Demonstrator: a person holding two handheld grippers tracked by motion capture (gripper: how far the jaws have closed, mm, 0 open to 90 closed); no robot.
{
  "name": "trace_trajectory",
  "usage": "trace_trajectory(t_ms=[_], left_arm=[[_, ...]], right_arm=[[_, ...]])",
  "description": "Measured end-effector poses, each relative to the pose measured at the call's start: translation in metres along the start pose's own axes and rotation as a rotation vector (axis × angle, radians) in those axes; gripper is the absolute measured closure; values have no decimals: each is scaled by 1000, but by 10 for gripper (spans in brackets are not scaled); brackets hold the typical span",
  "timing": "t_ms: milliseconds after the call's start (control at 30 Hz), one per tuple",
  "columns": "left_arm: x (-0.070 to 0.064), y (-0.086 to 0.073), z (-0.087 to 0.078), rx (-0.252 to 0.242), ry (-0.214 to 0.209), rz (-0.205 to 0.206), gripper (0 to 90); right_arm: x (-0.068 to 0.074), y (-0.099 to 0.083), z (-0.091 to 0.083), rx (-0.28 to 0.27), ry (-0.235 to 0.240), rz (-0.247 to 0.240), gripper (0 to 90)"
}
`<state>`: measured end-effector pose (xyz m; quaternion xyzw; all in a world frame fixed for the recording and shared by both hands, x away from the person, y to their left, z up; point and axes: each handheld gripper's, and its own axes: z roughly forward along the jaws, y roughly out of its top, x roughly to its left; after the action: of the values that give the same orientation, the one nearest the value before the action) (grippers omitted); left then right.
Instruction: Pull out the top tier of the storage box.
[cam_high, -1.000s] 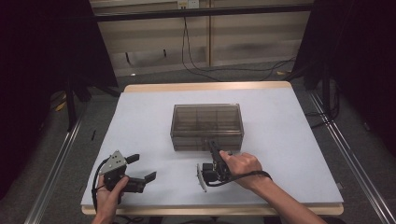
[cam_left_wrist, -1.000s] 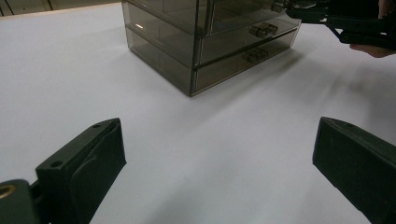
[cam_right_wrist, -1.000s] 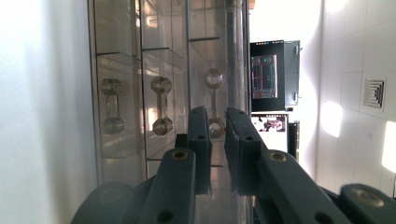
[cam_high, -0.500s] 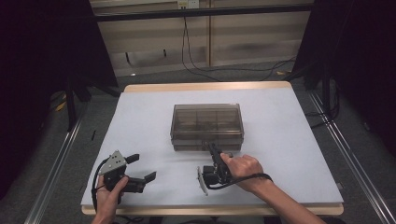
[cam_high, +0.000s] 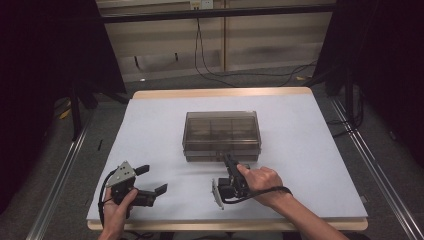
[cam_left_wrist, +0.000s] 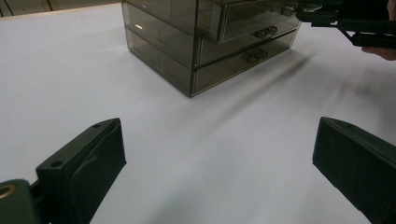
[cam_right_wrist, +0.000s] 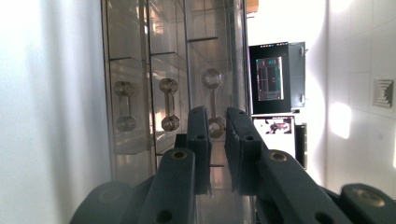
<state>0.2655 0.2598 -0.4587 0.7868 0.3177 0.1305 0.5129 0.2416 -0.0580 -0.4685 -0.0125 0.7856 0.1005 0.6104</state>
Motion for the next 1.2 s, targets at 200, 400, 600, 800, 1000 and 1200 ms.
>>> trace_trajectory(t_ms=[200, 400, 600, 800, 1000, 1200], left_arm=[[0, 0, 0, 5, -1, 2, 24], [0, 0, 2, 5, -2, 2, 24], [0, 0, 0, 2, 1, 1, 24], [0, 1, 0, -1, 1, 2, 24], [0, 1, 0, 0, -1, 2, 24], [0, 1, 0, 0, 3, 3, 24]], right_arm=[[0, 1, 0, -4, 1, 12, 811], [0, 2, 0, 4, -2, 10, 810], [-12, -6, -1, -34, 89, 131, 790], [-29, -12, -5, -88, 177, 260, 750], [-46, -23, -5, -166, 321, 435, 691], [-62, -37, 1, -223, 472, 555, 671]])
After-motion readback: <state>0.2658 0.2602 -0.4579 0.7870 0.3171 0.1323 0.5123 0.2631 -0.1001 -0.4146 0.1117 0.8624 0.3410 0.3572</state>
